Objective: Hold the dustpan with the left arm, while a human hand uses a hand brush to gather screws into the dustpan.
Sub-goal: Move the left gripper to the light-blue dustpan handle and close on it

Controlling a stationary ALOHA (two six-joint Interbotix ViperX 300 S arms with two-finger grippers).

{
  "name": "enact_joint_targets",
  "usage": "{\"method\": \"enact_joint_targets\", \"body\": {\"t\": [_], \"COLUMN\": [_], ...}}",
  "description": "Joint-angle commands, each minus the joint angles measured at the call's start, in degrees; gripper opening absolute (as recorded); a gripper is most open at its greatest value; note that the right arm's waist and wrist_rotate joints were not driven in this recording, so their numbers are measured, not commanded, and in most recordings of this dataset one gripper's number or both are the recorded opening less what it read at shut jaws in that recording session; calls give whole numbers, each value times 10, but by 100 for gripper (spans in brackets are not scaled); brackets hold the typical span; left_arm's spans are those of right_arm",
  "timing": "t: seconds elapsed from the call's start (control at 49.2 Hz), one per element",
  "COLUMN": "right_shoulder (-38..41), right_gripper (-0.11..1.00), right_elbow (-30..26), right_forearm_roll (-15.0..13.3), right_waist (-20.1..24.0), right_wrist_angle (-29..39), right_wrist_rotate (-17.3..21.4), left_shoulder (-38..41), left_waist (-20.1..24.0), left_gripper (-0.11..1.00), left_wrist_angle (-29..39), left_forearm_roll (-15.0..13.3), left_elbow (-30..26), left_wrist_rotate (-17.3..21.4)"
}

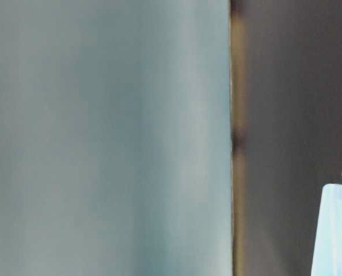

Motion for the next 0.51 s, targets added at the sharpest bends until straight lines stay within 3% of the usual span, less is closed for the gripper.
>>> {"method": "enact_joint_targets", "body": {"t": [0.0,0.081,0.183,0.488], "right_shoulder": [3,-13,-41,-142], "right_gripper": [4,0,0,0], "right_elbow": [-1,20,42,109], "right_forearm_roll": [1,2,1,1], "right_waist": [0,0,0,0], "right_wrist_angle": [-3,17,51,159], "right_wrist_rotate": [0,-1,0,0], "left_shoulder": [14,37,76,196], "left_waist": [-28,-40,-47,-54], "left_gripper": [6,0,0,0], "left_wrist_angle": [32,83,131,243], "left_forearm_roll": [24,24,24,24], "left_elbow": [-11,-16,-25,-54], "left_wrist_rotate": [-11,-25,-48,-59]}}
